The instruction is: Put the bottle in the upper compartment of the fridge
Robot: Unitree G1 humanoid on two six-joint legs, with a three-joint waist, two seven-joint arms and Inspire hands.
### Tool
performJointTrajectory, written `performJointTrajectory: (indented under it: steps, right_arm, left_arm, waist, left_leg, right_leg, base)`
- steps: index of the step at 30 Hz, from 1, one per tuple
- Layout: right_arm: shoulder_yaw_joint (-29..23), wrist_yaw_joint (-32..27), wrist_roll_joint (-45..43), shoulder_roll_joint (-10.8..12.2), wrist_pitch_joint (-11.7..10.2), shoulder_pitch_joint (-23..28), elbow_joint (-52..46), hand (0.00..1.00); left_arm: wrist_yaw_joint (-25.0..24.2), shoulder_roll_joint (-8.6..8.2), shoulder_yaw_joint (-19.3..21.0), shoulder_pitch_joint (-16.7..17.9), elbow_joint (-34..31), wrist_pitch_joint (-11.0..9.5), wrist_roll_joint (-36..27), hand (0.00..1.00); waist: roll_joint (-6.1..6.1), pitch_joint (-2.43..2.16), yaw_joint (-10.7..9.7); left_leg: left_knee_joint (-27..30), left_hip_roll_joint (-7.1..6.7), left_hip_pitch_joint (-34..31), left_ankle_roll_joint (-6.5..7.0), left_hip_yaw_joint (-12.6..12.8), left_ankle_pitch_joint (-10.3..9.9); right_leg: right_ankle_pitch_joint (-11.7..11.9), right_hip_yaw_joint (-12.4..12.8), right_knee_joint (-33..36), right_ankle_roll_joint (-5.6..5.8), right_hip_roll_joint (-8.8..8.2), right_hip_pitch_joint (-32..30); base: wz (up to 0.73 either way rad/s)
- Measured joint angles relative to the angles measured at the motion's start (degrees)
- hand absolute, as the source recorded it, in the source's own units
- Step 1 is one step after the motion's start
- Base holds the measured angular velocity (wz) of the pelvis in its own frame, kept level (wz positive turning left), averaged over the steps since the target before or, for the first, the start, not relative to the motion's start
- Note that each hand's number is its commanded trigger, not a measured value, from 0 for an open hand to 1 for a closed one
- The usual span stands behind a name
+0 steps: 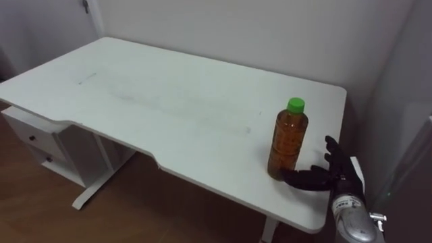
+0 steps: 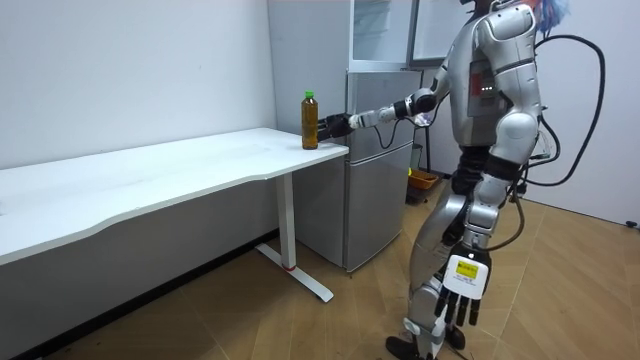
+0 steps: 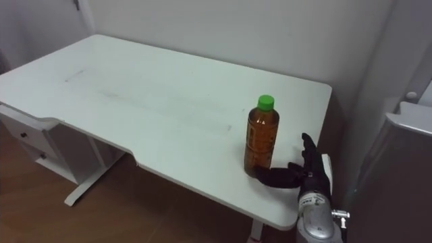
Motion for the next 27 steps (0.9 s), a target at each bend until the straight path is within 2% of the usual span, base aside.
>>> performJointTrajectory:
  steps: [4, 7, 16, 22, 27]
  right_arm:
    - [0.0, -0.08, -0.84, -0.14, -0.01, -0.73, 0.37, 0.0]
    - [-0.09, -0.11, -1.51, -0.21, -0.04, -1.97, 1.67, 0.0]
    - [-0.11, -1.67, -1.66, -0.53, -0.12, -3.44, 1.95, 0.0]
    - [0.17, -1.77, -1.62, -0.36, 0.05, -3.53, -0.4, 0.0]
    - [3.94, 0.3, -1.57, 0.46, 0.04, -3.57, -2.96, 0.0]
  left_arm:
    - [0.05, 0.04, -0.53, -0.04, 0.55, -0.34, -0.15, 0.0]
    - [0.14, 0.08, -0.72, -0.37, 1.04, -1.1, -0.25, 0.0]
    - [0.76, 0.01, -2.48, -1.19, 2.56, -2.76, -0.23, 0.0]
    - [0.86, -0.09, -2.76, -2.25, 3.74, -2.78, -0.25, 0.0]
    - [1.15, -0.18, -3.99, -2.9, 3.95, -2.9, -0.27, 0.0]
  waist:
    - [-0.2, 0.1, 0.0]
    - [-0.97, 0.61, -0.04]
    - [-1.09, 0.62, 0.35]
    - [-0.93, 0.55, 0.85]
    - [-0.7, 0.47, 1.24]
  left_leg:
    - [-0.28, 0.06, -0.14, -0.09, 0.02, 0.2]
    - [-0.24, 0.08, -0.45, -0.19, 0.07, 0.25]
    - [0.13, 0.07, -1.93, -0.2, -0.23, 0.26]
    - [0.17, -0.06, -2.33, -0.21, -0.32, 0.27]
    - [-0.08, -0.24, -2.01, -0.2, -0.3, 0.27]
  right_leg:
    - [-0.09, -0.21, 0.13, -0.17, -0.06, -0.29]
    - [-0.34, -0.23, 0.55, -0.34, -0.14, -0.71]
    - [-0.3, -0.5, 0.61, -0.37, -0.1, -1.95]
    - [-0.33, -0.42, 0.89, -0.33, -0.27, -2.62]
    - [-0.54, 0.31, 1.54, -0.26, -0.41, -2.57]
  base:
    - [0.0]
    - [0.01]
    - [0.0]
    - [0.0]
    - [0.0]
